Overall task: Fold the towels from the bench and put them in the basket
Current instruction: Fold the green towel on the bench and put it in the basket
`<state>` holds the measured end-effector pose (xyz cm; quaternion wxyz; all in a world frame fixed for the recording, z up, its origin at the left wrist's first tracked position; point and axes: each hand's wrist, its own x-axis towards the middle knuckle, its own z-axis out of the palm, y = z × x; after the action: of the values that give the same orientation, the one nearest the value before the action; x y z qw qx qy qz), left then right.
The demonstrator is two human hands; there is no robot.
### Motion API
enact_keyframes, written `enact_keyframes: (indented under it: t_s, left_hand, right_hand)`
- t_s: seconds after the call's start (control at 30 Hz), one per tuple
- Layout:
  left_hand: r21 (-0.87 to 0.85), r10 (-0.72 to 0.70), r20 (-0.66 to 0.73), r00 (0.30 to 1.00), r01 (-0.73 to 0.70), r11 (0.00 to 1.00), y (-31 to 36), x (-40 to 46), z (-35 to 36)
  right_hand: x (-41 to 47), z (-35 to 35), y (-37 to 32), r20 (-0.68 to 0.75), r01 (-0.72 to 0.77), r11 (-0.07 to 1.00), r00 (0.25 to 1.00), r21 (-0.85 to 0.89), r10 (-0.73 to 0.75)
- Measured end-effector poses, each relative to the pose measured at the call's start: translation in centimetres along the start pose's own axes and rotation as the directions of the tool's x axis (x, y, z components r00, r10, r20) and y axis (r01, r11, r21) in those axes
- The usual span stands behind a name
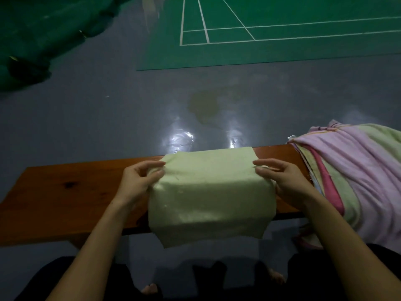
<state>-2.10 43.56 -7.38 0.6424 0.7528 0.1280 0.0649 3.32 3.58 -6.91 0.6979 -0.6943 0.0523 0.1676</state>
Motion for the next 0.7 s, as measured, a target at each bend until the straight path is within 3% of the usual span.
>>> enact_keyframes:
  t_s: [0.17,0.33,0.4,0.5,0.7]
  left_hand:
    - [-0.152,0.033,-0.098,0.995,-0.048,0.987,1.8,-1.5,-0.8]
    - [-0.125,0.070,-0.064,0.996,-0.077,0.989,3.8,-2.1,-2.4]
    - [0.003,0.135,-0.023,0.991,-0.135,0.991,5.4,-2.2,-3.2]
    - [0.187,0.246,0.040,0.968,-0.249,0.950,8.3,-2.1,-4.6]
    - [0.077,0.388,-0.021,0.922,-0.385,0.920,14.4,-2.7,-6.2]
  right_hand:
    - [-1.5,0.4,-0.7,-0.027,0.102,0.993,0.995,0.065,-0.100]
    - [-3.4,1.4,-2.9,-0.051,0.194,0.969,0.981,0.154,-0.189]
    - [-4.1,1.5,-4.0,-0.062,0.221,0.963,0.975,0.152,-0.214]
    - [-5.0,1.5,-6.2,-0.077,0.280,0.954,0.959,0.109,-0.273]
    - [-6.9,2.1,-12.2,-0.128,0.508,0.838,0.835,-0.198,-0.536]
